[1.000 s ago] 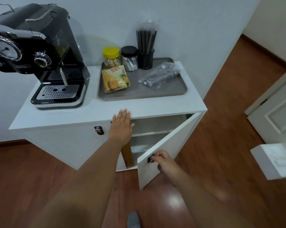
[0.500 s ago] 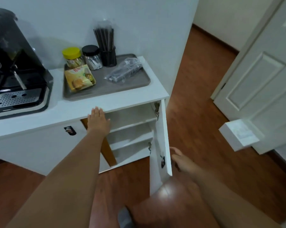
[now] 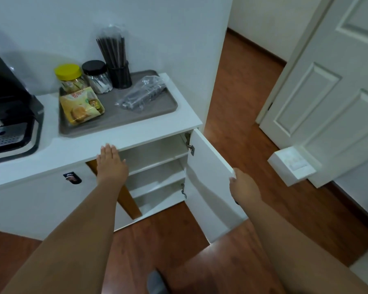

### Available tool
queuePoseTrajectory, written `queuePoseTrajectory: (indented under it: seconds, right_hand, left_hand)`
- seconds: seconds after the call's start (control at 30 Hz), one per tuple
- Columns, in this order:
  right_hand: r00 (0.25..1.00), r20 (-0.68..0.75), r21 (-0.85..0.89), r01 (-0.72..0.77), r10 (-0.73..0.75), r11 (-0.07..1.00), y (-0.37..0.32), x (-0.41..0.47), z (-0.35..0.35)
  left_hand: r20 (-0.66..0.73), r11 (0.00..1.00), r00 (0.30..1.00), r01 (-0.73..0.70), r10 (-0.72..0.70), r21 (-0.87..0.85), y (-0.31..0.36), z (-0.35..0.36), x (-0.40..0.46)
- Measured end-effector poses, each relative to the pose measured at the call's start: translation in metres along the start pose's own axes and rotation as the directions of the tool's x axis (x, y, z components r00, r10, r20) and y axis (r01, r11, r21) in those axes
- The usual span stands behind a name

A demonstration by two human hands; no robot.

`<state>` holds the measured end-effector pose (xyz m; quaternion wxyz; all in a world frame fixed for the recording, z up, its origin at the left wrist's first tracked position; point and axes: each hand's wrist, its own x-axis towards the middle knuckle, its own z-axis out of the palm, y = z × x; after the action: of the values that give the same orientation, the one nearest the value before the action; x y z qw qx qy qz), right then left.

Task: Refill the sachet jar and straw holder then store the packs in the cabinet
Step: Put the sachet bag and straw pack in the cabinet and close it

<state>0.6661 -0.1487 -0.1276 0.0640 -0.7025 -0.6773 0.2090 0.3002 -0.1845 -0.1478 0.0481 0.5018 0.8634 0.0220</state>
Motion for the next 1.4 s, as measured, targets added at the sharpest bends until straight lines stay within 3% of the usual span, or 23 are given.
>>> queuePoseTrajectory:
  seconds: [0.53,0.73,0.87,1.0,1.1,1.2,1.4]
  right_hand:
    - [0.999,0.033,-0.073,0.023,-0.021,0.997,-0.029,0.024,0.001]
    - [0.973,-0.023,-0.097,0.228,-0.232,0.969,-0.108,0.049,-0.004]
    - [0.952,0.042,0.093,0.3,-0.304,0.95,-0.179,0.067,-0.002]
    - [0.956,0.139,0.325,0.202,-0.258,0.924,-0.236,0.083,-0.004]
    - [0.956,0.191,0.406,0.129,-0.222,0.905,-0.271,0.103,-0.013]
    - [0.962,0.243,0.603,-0.049,-0.124,0.796,-0.296,0.126,-0.022]
    - [0.904,0.413,0.76,-0.275,-0.111,0.588,-0.323,0.179,-0.029]
  left_hand:
    - [-0.038,0.989,0.994,-0.104,0.101,-0.103,-0.02,-0.02,0.02]
    - [0.029,0.984,0.991,-0.128,0.133,-0.128,-0.037,-0.041,0.029]
    - [0.105,0.973,0.979,-0.155,0.174,-0.17,-0.053,-0.061,0.049]
    - [-0.002,0.95,0.995,-0.097,0.101,-0.297,-0.065,-0.086,0.067]
    - [-0.102,0.939,0.993,-0.088,0.056,-0.333,-0.074,-0.103,0.087]
    - [-0.181,0.941,0.983,-0.055,-0.006,-0.333,-0.08,-0.112,0.111]
    - [0.007,0.982,0.995,0.104,-0.104,-0.157,-0.077,-0.111,0.154]
